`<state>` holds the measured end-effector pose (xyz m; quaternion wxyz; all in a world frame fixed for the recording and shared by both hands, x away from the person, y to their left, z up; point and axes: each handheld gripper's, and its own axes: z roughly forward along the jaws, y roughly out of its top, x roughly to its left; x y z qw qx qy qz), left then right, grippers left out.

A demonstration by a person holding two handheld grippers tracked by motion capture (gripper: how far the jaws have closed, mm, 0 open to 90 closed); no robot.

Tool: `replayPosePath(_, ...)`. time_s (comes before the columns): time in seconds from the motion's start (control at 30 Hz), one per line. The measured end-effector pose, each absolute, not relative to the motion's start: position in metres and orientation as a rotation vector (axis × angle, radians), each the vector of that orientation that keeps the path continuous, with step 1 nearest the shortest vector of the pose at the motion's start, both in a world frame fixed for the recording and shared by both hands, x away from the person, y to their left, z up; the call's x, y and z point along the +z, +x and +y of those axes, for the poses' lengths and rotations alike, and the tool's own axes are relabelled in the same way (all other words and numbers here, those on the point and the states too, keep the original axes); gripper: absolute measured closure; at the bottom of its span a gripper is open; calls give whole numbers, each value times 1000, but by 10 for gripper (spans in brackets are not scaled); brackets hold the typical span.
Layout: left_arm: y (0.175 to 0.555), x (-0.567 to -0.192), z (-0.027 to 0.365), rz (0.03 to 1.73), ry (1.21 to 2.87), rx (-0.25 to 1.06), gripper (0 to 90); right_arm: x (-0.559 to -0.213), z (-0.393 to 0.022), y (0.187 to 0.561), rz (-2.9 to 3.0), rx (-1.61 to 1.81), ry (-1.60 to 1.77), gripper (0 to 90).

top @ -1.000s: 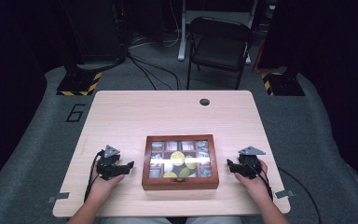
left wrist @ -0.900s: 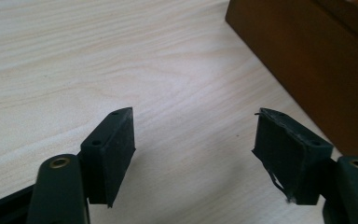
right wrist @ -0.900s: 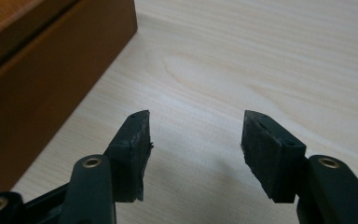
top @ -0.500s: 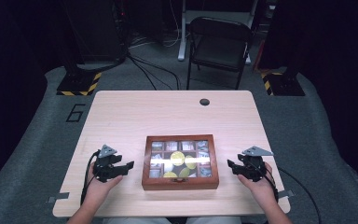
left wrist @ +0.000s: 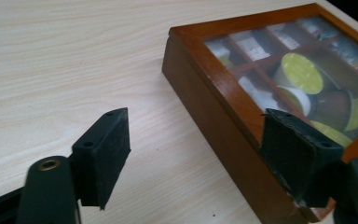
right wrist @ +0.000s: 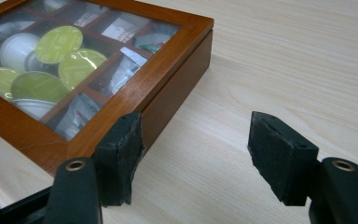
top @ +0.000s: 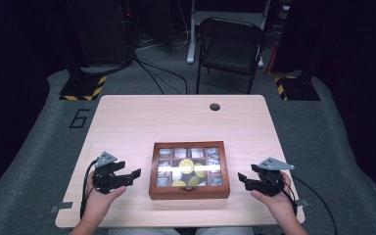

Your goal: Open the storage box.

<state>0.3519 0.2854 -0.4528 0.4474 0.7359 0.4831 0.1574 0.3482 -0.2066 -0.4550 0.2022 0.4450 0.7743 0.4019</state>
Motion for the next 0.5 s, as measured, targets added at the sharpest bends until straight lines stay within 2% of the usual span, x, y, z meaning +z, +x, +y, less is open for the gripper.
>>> replayPosePath(0.1, 349, -449, 284, 1178, 1814, 411, 205, -453, -205, 346, 2172, 1138, 1227, 357)
replayPosePath(0.27, 340, -440, 282, 1136, 1800, 426, 196, -448, -201, 339, 2191, 1144, 1165, 422)
replayPosePath(0.5, 330, -440, 278, 1095, 1791, 382, 349, -447, -196, 331, 2253, 1190, 1149, 421)
